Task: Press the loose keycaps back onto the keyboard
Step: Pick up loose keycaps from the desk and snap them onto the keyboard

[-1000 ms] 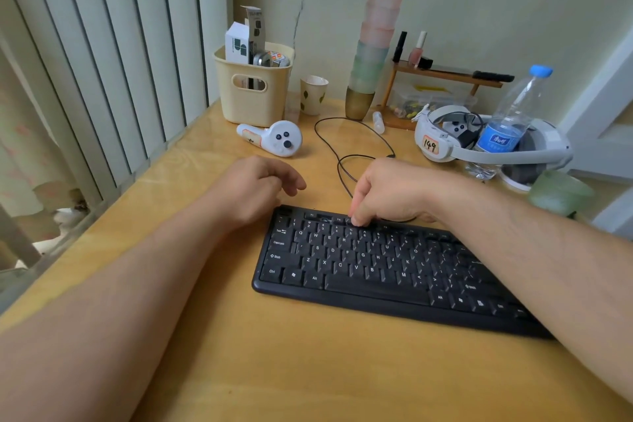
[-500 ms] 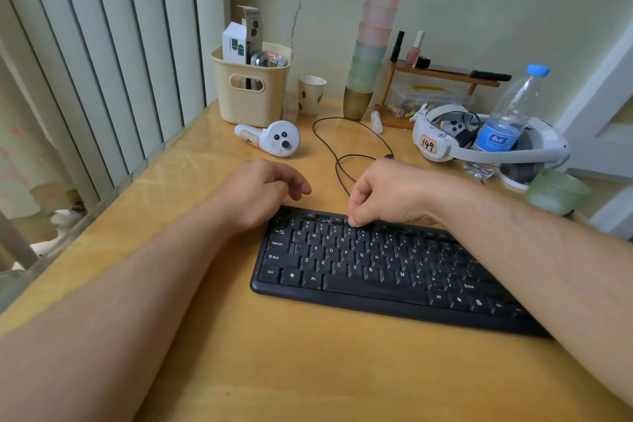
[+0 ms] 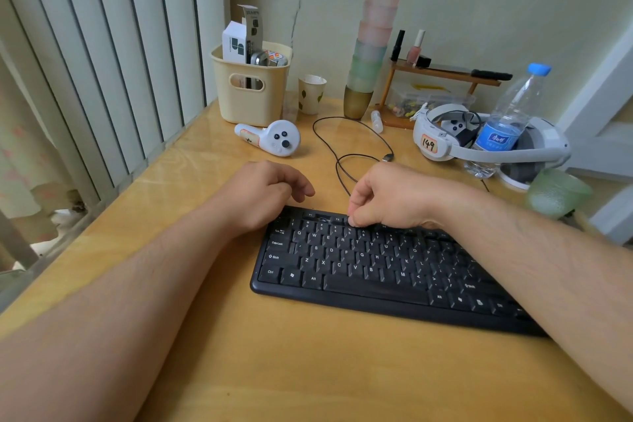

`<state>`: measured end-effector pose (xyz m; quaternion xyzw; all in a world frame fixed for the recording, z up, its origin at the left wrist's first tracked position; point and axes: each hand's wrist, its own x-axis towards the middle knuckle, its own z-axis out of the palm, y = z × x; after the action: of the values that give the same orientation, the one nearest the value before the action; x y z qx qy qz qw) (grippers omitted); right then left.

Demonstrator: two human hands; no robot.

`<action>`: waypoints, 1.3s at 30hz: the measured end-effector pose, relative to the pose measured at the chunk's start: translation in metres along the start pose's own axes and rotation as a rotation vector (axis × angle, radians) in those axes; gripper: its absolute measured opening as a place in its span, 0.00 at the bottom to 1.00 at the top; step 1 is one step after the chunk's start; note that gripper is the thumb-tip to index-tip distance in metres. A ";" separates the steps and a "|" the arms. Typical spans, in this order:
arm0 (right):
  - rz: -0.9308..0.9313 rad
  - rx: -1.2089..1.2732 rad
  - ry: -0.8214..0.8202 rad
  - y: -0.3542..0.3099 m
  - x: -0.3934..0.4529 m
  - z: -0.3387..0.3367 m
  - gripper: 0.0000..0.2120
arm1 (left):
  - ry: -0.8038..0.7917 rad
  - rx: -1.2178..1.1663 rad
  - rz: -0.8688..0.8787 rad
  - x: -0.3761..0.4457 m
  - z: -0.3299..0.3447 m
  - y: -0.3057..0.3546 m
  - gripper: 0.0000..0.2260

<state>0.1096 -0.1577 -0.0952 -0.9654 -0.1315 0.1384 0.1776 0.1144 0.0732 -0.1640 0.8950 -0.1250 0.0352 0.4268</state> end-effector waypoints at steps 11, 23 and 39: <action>0.054 0.107 -0.070 -0.002 0.003 -0.005 0.04 | 0.007 0.006 -0.003 -0.002 0.000 0.004 0.21; 0.219 0.156 -0.096 -0.009 0.019 0.000 0.08 | 0.006 0.026 -0.002 0.001 0.001 0.003 0.20; 0.198 -0.006 -0.163 -0.018 0.020 -0.006 0.07 | 0.002 0.065 -0.006 -0.001 0.001 0.007 0.20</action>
<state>0.1265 -0.1373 -0.0876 -0.9597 -0.0501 0.2329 0.1487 0.1113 0.0684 -0.1593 0.9086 -0.1206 0.0391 0.3979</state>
